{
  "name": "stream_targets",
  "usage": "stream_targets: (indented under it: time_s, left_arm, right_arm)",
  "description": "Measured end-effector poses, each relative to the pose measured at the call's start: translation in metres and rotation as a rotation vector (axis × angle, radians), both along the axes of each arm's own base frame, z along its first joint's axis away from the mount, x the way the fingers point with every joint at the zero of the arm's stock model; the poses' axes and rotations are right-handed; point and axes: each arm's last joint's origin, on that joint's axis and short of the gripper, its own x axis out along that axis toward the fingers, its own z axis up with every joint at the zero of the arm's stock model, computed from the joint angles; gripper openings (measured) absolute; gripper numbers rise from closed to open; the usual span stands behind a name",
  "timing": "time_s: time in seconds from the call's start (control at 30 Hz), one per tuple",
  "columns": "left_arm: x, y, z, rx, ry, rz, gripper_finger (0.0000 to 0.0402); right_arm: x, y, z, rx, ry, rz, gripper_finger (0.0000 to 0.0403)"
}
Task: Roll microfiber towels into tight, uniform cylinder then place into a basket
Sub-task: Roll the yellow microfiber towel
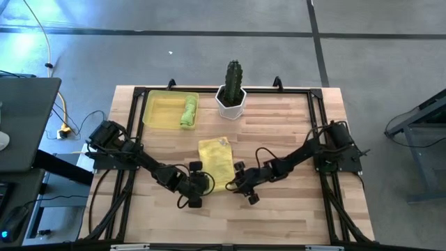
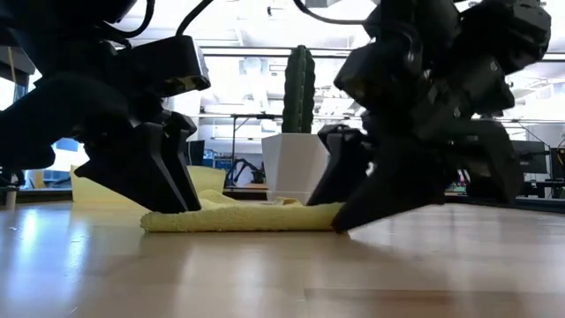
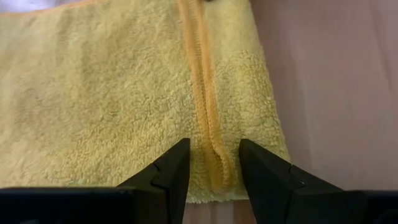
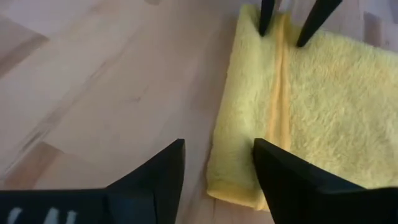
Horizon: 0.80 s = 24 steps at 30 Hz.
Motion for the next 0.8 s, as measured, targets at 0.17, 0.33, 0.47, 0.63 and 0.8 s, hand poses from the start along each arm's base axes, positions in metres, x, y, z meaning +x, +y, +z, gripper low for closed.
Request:
stream_targets:
  time_s: [0.17, 0.33, 0.47, 0.63, 0.8]
  left_arm:
    - [0.000, -0.001, 0.000, -0.030, 0.006, -0.019, 0.0129]
    - [0.001, -0.002, 0.001, -0.041, -0.004, -0.026, 0.0129]
    - [0.005, -0.004, 0.006, -0.032, -0.022, -0.070, 0.0129]
    - [0.020, -0.010, 0.024, 0.042, -0.048, -0.187, 0.0129]
    - [0.034, -0.017, 0.048, 0.064, -0.055, -0.221, 0.0129]
  right_arm:
    - [0.002, -0.002, -0.007, 0.036, 0.027, -0.045, 0.0187]
    - [0.002, -0.007, -0.009, 0.098, 0.082, -0.138, 0.0155]
    - [0.002, -0.012, -0.010, 0.119, 0.099, -0.188, 0.0104]
    - [0.003, -0.019, -0.011, 0.158, 0.116, -0.259, 0.0026]
    - [0.006, -0.028, -0.012, 0.302, 0.162, -0.323, 0.0013]
